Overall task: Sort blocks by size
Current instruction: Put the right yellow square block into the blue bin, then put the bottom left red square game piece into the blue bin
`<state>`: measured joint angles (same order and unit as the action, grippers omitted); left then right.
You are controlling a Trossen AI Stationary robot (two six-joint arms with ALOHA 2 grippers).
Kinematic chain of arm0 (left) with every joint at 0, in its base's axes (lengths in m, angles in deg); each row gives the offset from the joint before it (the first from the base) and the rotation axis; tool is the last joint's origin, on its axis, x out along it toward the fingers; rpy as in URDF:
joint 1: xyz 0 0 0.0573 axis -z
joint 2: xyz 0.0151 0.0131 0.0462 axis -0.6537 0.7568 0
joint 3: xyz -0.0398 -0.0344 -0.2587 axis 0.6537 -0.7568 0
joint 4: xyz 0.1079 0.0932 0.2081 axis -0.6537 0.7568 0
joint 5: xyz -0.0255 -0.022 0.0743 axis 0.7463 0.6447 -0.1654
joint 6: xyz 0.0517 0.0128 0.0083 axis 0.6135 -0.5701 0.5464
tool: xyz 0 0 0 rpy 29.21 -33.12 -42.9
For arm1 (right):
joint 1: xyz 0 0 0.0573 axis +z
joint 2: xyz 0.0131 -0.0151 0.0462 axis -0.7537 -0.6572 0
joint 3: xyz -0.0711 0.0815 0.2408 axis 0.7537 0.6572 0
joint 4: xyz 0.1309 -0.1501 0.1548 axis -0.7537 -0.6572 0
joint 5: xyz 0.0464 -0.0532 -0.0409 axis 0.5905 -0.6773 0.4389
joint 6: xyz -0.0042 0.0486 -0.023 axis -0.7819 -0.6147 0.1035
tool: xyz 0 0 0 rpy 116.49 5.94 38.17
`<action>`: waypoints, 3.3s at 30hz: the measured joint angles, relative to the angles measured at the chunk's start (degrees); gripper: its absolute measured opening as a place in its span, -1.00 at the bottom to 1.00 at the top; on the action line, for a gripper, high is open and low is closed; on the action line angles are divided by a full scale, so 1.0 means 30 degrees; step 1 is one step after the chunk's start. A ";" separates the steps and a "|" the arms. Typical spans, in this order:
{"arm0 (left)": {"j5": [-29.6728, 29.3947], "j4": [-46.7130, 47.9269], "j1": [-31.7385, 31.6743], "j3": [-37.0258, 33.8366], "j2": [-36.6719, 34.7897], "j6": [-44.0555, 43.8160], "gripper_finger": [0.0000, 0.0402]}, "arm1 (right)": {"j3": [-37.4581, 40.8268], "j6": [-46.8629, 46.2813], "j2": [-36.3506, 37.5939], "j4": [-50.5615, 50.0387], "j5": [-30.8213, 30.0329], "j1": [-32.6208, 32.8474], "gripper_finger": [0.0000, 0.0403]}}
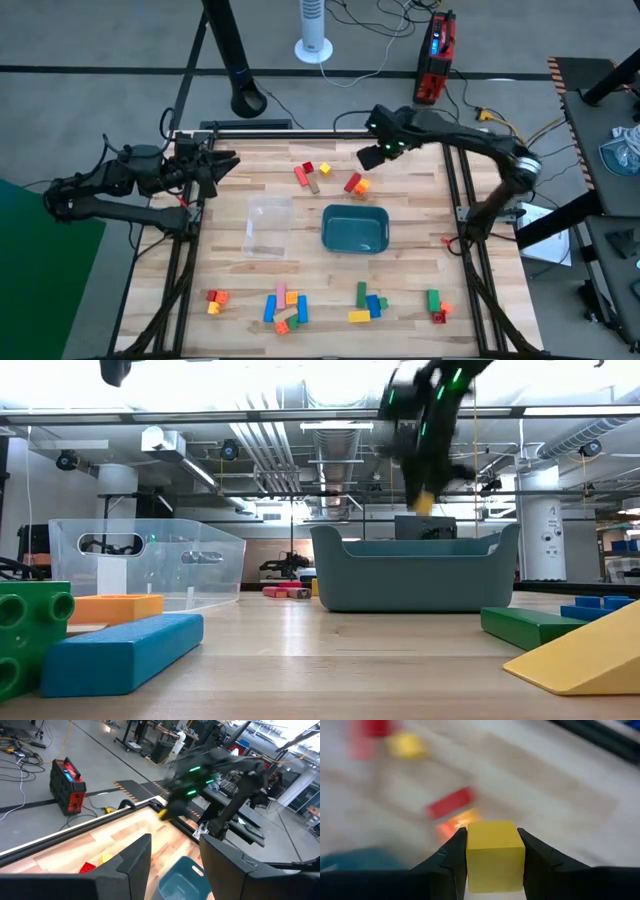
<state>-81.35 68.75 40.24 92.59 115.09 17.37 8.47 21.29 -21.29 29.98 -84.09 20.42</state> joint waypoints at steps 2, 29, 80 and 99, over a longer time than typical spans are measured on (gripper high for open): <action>0.0000 0.0003 0.0000 -0.0003 0.0076 0.0000 -0.23 | 0.0042 -0.0776 0.1216 0.0043 0.0610 0.1538 -0.37; 0.3950 -0.0010 0.0007 0.0169 0.0408 -0.1492 -0.23 | 0.0386 -0.8068 0.0201 0.2379 -0.3524 1.1404 0.12; 0.9542 0.7184 1.4870 -0.0707 1.0153 -2.7826 -0.23 | 0.2135 -0.4631 0.5565 0.1226 -0.6479 1.1365 0.10; 1.0155 0.5314 1.8212 -0.6418 1.0167 -3.0435 -0.23 | 0.2149 -0.6342 0.3007 0.1482 -0.5613 1.1112 0.09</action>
<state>-50.89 84.69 94.88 73.34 145.59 -73.93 14.92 2.26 -12.26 34.43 -100.93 53.76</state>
